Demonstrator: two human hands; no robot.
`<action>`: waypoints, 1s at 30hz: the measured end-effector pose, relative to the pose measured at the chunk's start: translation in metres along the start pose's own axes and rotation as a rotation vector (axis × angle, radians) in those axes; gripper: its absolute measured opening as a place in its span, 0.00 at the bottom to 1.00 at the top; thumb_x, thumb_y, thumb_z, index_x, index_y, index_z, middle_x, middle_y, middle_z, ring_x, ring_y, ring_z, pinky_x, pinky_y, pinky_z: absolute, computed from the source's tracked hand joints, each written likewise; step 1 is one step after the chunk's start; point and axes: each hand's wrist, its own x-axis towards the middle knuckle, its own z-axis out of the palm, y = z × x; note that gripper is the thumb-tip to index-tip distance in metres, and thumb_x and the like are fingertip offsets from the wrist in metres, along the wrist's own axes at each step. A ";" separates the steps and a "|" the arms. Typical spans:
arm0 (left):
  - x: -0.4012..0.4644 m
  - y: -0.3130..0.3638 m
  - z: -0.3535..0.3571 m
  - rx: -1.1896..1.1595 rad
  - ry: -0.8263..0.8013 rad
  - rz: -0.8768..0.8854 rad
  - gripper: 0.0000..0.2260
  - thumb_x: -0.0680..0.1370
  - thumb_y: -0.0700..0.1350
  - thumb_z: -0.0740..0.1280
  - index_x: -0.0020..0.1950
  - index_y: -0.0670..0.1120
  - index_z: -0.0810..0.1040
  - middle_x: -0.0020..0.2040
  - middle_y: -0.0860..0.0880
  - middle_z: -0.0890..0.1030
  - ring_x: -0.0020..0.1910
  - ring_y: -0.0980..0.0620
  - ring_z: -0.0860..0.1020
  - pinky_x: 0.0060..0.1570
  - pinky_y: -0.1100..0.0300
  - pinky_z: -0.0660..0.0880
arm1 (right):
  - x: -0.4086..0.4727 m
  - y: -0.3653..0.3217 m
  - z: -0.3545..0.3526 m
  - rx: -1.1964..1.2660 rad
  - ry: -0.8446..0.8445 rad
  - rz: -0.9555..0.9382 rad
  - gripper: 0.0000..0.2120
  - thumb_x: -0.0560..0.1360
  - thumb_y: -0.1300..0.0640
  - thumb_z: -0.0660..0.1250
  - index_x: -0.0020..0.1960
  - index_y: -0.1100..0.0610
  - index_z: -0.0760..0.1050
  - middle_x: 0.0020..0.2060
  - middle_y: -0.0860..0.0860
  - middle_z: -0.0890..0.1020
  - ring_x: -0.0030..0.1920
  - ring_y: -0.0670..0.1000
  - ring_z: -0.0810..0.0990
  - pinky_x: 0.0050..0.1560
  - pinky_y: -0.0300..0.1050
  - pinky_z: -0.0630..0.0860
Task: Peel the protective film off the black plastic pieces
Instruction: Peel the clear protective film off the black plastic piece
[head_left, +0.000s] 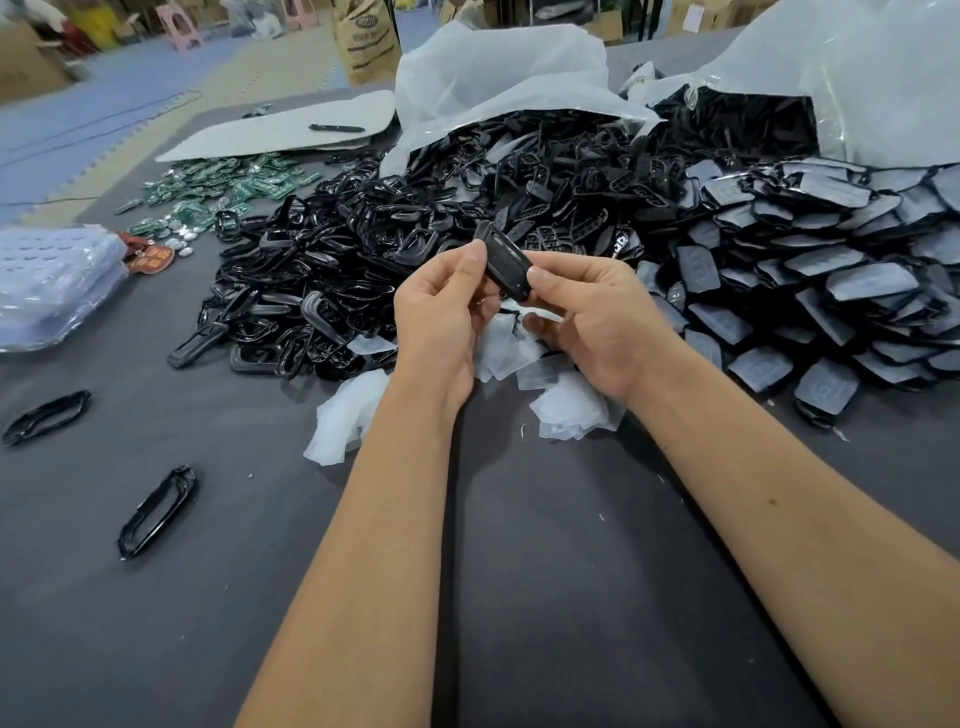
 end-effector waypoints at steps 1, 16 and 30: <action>-0.001 -0.001 0.002 -0.003 0.009 0.000 0.07 0.83 0.41 0.69 0.47 0.41 0.84 0.37 0.47 0.82 0.33 0.55 0.77 0.35 0.64 0.77 | 0.000 0.002 0.000 0.009 0.025 -0.009 0.11 0.82 0.69 0.64 0.55 0.60 0.84 0.42 0.53 0.88 0.38 0.46 0.85 0.39 0.40 0.79; -0.002 -0.001 0.006 -0.033 -0.010 -0.089 0.09 0.84 0.44 0.68 0.45 0.42 0.80 0.35 0.49 0.82 0.30 0.57 0.78 0.32 0.65 0.78 | 0.002 0.003 -0.003 -0.149 0.147 -0.157 0.08 0.78 0.71 0.71 0.52 0.60 0.83 0.40 0.52 0.86 0.44 0.51 0.85 0.49 0.44 0.83; -0.006 0.002 0.014 0.005 0.027 -0.066 0.14 0.85 0.43 0.66 0.40 0.42 0.75 0.32 0.48 0.74 0.27 0.56 0.70 0.27 0.66 0.71 | 0.003 0.005 -0.003 -0.139 0.142 -0.176 0.10 0.78 0.71 0.70 0.57 0.61 0.80 0.37 0.52 0.84 0.42 0.49 0.85 0.46 0.40 0.81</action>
